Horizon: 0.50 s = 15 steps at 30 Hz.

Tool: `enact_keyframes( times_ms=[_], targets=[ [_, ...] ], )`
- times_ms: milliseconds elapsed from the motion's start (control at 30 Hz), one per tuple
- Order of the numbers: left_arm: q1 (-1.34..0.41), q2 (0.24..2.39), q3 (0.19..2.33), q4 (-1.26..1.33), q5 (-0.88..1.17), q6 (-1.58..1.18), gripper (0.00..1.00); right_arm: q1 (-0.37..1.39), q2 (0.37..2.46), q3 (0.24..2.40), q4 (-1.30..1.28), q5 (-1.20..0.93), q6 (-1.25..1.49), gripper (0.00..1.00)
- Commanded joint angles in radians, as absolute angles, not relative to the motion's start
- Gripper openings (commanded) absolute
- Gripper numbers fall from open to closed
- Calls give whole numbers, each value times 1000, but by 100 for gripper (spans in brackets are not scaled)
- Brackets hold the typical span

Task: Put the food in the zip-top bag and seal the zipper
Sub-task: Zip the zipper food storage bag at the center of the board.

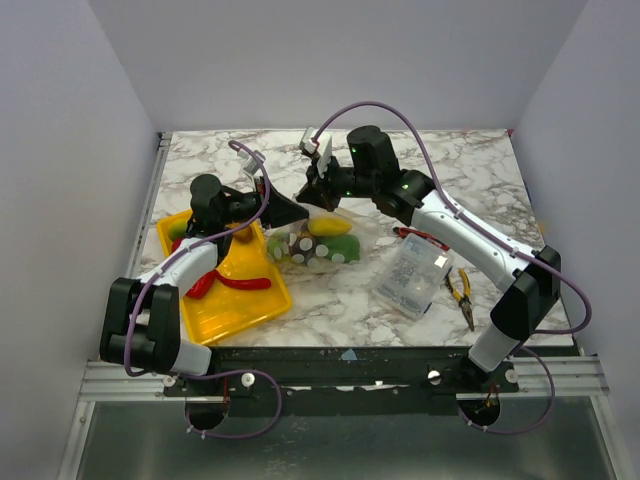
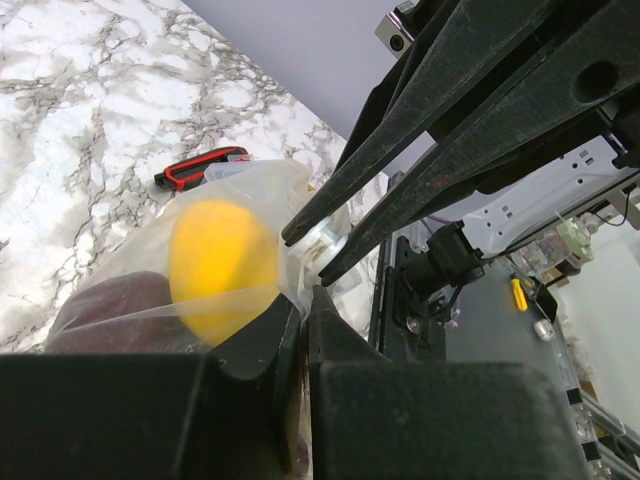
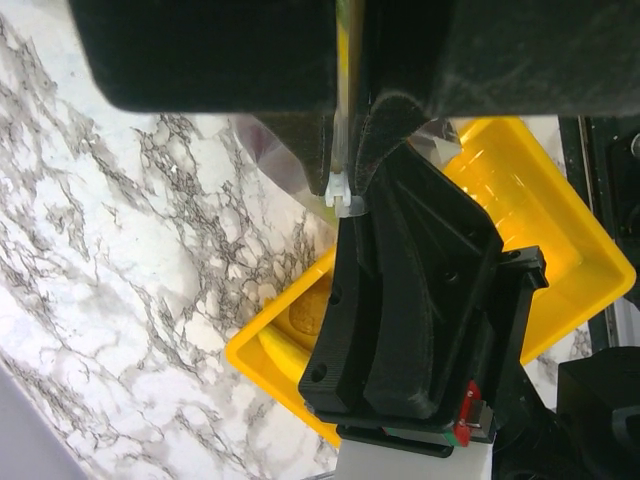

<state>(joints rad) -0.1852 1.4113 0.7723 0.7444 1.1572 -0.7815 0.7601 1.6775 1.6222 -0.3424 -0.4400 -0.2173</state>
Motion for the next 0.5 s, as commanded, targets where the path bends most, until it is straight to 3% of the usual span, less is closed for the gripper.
enact_keyframes(
  times_ms=[0, 67, 133, 200, 333, 467],
  targets=[
    [-186, 1378, 786, 760, 1161, -744, 20, 766, 1672, 1617, -314, -492, -184, 0],
    [-186, 1373, 787, 745, 1154, -731, 29, 766, 1671, 1615, -313, -507, -174, 0],
    [-186, 1371, 788, 739, 1154, -727, 29, 764, 1670, 1613, -310, -517, -166, 0],
    [-186, 1370, 788, 739, 1155, -725, 23, 766, 1667, 1611, -307, -521, -158, 0],
    [-184, 1372, 794, 727, 1154, -717, 0, 765, 1657, 1603, -308, -515, -156, 0],
    [-172, 1377, 770, 835, 1158, -795, 0, 758, 1631, 1568, -310, -499, -151, 0]
  ],
)
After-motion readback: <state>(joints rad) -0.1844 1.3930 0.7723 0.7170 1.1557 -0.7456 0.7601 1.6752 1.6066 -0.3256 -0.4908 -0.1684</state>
